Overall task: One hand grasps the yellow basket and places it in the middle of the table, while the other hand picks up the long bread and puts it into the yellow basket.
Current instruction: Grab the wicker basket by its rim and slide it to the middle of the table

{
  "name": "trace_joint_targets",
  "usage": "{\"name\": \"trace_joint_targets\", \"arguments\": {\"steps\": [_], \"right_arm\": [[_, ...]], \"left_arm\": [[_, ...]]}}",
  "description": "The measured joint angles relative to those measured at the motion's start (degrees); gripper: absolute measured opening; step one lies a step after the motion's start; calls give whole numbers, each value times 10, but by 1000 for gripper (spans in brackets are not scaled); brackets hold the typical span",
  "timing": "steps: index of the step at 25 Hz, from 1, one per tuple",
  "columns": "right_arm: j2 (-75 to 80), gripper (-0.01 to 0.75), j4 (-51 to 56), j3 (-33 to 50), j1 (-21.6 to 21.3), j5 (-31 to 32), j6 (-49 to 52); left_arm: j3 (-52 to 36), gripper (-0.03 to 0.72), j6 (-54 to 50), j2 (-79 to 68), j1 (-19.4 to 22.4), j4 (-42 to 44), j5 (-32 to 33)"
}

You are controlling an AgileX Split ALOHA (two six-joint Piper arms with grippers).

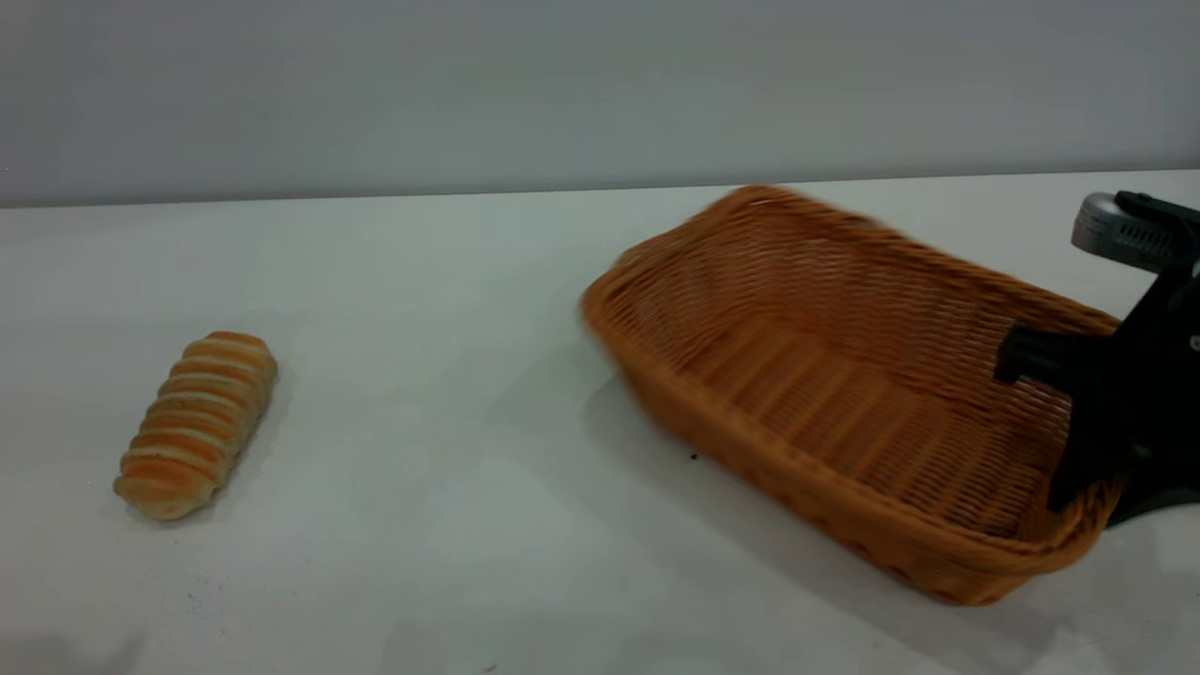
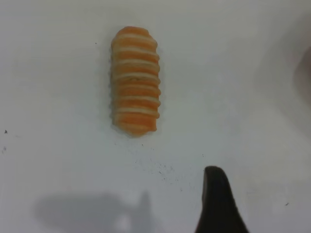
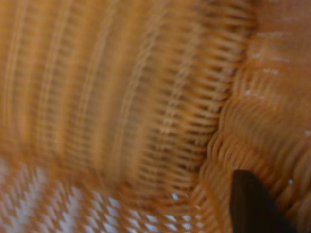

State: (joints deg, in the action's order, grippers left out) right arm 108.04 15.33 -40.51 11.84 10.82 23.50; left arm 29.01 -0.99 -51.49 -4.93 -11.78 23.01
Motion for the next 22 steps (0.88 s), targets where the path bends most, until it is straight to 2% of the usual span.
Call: {"name": "trace_joint_targets", "arguments": {"steps": [2, 3, 7, 10, 17, 22], "right_arm": [[4, 57, -1, -14, -3, 5, -9], [5, 50, -2, -23, -3, 15, -18], [10, 48, 18, -68, -3, 65, -56], [10, 48, 77, -100, 6, 90, -123], [25, 48, 256, -145, 55, 102, -313], [60, 50, 334, -175, 81, 100, -395]], "left_arm": [[0, 523, 0, 0, 0, 0, 0], [0, 523, 0, 0, 0, 0, 0], [0, 523, 0, 0, 0, 0, 1], [0, 523, 0, 0, 0, 0, 1], [0, 523, 0, 0, 0, 0, 1], [0, 523, 0, 0, 0, 0, 1]]}}
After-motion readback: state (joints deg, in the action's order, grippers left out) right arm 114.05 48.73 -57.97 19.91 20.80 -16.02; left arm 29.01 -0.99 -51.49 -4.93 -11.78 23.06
